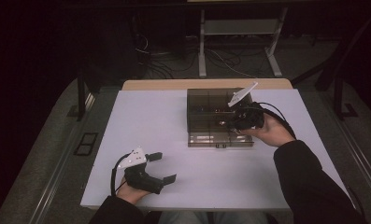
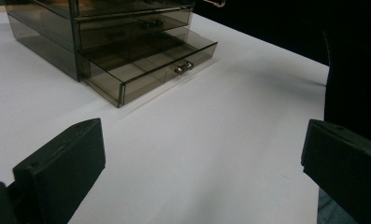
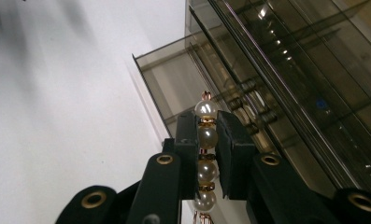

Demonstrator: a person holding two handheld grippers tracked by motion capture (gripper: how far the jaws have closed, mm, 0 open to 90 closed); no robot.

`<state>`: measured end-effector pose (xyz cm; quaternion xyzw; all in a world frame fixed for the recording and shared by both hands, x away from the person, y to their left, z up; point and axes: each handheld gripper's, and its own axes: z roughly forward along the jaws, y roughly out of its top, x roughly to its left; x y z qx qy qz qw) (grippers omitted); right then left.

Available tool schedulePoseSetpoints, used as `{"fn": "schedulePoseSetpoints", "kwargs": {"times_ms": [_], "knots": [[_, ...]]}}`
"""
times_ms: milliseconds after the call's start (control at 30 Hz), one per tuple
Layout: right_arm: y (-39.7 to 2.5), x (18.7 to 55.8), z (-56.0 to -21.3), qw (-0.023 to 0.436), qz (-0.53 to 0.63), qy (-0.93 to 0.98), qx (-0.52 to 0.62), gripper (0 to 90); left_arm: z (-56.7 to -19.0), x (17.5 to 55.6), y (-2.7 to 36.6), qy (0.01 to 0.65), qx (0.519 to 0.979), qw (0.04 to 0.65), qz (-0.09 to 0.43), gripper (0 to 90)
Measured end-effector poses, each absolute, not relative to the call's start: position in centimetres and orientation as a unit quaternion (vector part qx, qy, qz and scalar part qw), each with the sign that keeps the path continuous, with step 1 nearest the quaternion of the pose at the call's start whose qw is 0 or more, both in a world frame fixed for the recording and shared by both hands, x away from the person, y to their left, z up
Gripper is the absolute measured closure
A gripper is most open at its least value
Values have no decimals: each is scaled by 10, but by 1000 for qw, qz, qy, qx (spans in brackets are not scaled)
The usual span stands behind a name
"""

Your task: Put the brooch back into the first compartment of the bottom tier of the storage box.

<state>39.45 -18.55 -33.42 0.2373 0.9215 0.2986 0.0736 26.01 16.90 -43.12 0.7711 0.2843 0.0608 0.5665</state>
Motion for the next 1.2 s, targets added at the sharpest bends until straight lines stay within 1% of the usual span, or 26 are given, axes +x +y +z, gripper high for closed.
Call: {"fn": "schedulePoseSetpoints", "kwargs": {"times_ms": [633,1200], "knots": [[-153,401,-336,71,295,928,216,785,-431,260,169,284,770,569,61,0],[-128,409,-351,68,287,932,209,784,-430,259,169,280,772,568,62,0]]}}
